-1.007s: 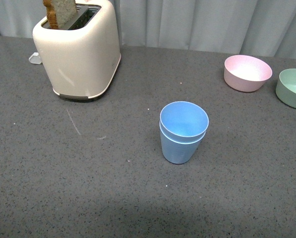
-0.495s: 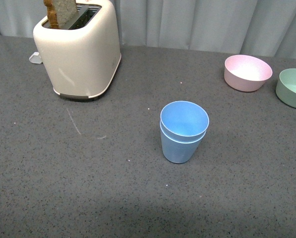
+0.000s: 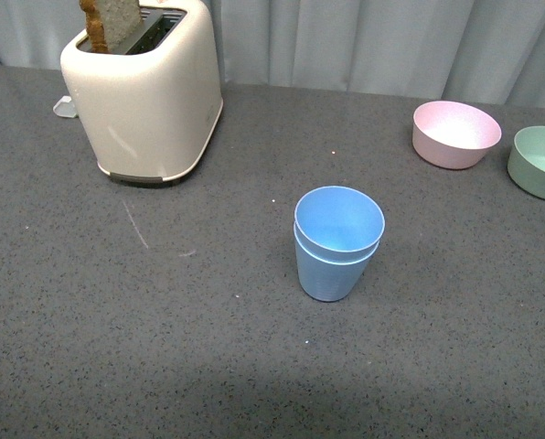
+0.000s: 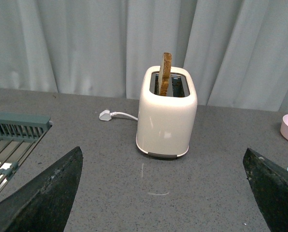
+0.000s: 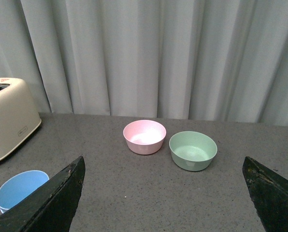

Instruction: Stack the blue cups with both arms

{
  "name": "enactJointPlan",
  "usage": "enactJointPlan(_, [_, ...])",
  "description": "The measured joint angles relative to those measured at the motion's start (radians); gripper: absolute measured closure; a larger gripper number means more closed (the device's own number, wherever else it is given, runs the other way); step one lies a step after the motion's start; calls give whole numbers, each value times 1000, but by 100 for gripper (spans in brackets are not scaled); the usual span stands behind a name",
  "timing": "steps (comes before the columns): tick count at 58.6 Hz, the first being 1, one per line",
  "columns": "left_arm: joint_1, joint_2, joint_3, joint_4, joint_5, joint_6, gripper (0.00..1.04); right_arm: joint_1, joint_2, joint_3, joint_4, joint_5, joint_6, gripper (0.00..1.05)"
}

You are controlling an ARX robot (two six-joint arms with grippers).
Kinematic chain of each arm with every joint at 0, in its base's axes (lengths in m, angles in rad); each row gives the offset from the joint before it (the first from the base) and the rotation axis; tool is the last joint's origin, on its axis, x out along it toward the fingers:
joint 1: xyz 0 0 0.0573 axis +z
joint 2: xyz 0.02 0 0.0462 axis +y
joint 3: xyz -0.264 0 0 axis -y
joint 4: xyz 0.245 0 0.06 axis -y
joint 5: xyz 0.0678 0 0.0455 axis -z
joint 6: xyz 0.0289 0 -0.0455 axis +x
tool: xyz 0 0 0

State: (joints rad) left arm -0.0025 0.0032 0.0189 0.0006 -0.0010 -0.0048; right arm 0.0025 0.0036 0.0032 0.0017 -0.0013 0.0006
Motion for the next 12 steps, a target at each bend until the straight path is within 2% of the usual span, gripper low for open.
enactJointPlan(12, [0, 0, 0, 0, 0, 0, 7, 0, 0, 0, 0, 0, 0, 10])
